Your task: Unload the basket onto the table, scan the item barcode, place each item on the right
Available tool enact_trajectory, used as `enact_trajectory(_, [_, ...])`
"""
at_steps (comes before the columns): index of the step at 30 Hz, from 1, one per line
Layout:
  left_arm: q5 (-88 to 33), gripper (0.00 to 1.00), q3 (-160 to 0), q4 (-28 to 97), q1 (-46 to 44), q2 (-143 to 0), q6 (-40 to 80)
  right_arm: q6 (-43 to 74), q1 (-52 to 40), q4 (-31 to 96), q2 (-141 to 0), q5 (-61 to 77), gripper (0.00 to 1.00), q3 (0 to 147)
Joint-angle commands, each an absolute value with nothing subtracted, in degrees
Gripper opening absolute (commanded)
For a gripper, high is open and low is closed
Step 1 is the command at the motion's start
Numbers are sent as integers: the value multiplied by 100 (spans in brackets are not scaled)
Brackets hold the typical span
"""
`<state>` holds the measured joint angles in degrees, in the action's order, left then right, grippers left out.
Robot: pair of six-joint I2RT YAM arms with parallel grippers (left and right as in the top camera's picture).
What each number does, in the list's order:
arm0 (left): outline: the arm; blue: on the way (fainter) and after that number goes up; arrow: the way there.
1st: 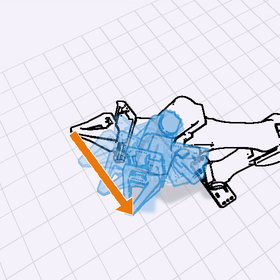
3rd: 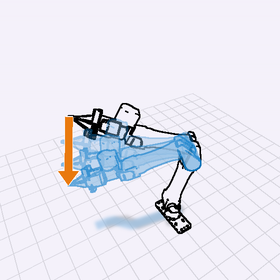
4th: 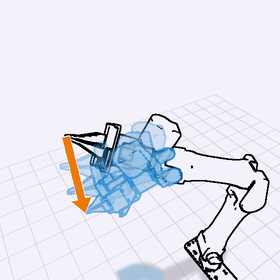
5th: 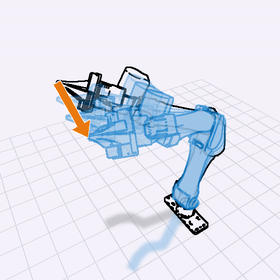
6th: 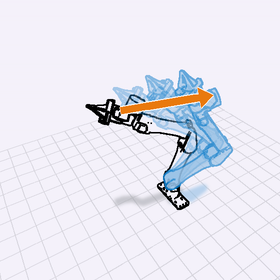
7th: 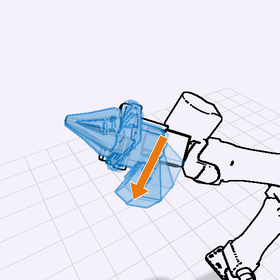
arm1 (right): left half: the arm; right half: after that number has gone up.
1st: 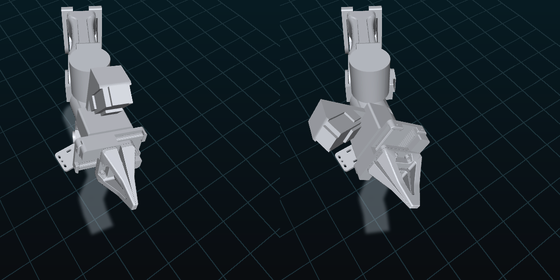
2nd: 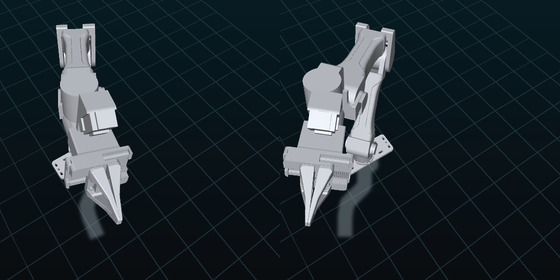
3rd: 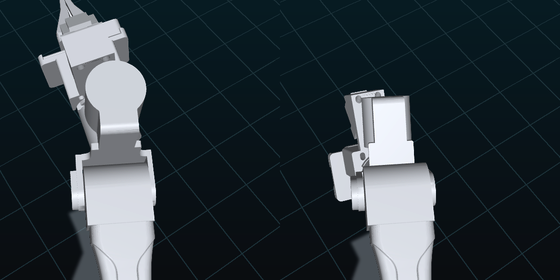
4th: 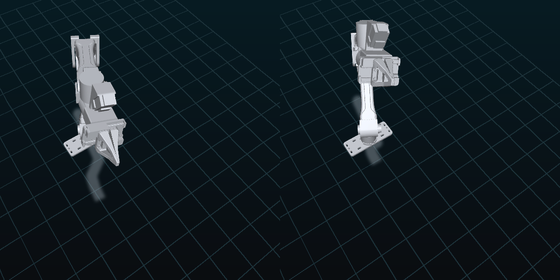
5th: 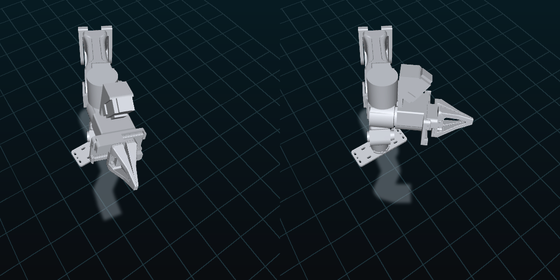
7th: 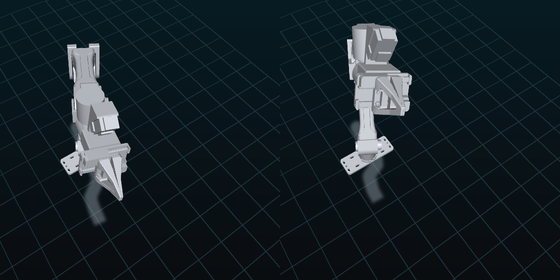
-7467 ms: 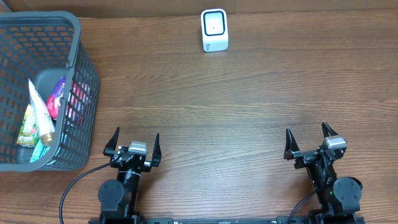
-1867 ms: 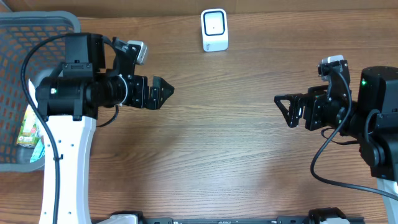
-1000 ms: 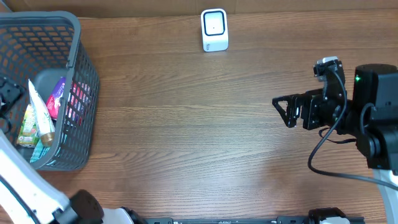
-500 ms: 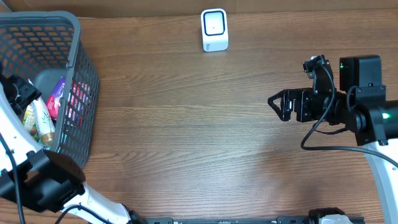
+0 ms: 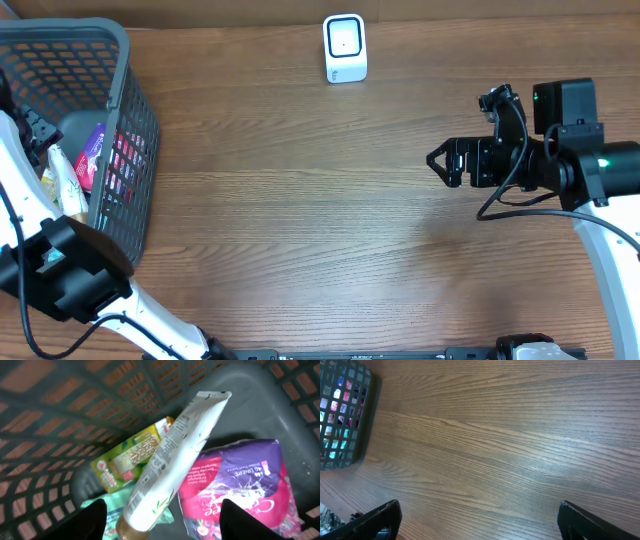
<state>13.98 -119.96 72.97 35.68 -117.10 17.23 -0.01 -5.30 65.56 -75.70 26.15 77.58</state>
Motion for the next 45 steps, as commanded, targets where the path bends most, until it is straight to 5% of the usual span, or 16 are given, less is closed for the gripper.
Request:
enact_trajectory(1, [1479,63,-11998,7306,3485,-12121,1522,-30,-517,6508,-7605,2663,100,7883])
enact_trajectory(15, [1555,57,-10798,6716,3479,-12547,1483,-27,-517,6490,-7605,2663,100,7883])
enact_trajectory(18, [1570,41,-10637,6593,3489,-12547,1500,-27,-517,6486,-7605,2663,100,7883])
enact_trajectory(21, [1658,4,-10652,6571,3489,-12547,1505,-27,-517,6482,-7605,2663,100,7883])
enact_trajectory(36, [1483,4,-13426,8466,3474,-12545,1826,-27,-517,6482,-7605,2663,100,7883])
enact_trajectory(45, [1258,4,-13281,8597,3472,-12547,2279,-27,-517,6486,-7605,2665,100,7883])
